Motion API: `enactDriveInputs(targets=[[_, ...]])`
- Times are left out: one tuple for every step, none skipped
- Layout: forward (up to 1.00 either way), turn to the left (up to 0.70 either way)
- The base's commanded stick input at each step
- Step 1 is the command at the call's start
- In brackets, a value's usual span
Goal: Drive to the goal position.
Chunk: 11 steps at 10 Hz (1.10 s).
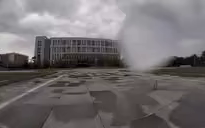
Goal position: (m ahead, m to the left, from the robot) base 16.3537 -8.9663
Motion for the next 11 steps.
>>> enactDriveInputs(targets=[[0.70, 0.00], [0.70, 0.00], [0.70, 0.00], [0.70, 0.00], [0.70, 0.00], [0.70, 0.00], [0.70, 0.00], [0.70, 0.00], [0.70, 0.00], [0.70, 0.00], [0.70, 0.00]])
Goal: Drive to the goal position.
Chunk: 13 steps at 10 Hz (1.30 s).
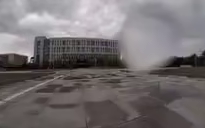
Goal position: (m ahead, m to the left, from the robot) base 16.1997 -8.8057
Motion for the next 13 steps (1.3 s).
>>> enactDriveInputs(targets=[[0.70, 0.00], [0.70, 0.00], [0.70, 0.00], [0.70, 0.00], [0.70, 0.00], [0.70, 0.00], [0.70, 0.00], [0.70, 0.00], [0.70, 0.00], [0.70, 0.00], [0.70, 0.00], [0.70, 0.00], [0.70, 0.00]])
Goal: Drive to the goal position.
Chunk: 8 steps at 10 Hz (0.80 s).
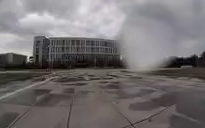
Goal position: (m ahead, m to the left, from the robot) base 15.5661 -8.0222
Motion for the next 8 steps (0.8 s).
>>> enactDriveInputs(targets=[[0.70, 0.00], [0.70, 0.00], [0.70, 0.00], [0.70, 0.00], [0.70, 0.00], [0.70, 0.00], [0.70, 0.00], [0.70, 0.00]])
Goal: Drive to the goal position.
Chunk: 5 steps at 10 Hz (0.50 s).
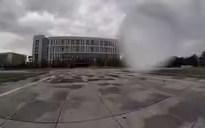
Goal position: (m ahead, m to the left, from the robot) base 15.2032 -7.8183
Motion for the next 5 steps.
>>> enactDriveInputs(targets=[[0.70, 0.00], [0.70, 0.00], [0.70, 0.00], [0.70, 0.00], [0.70, 0.00]])
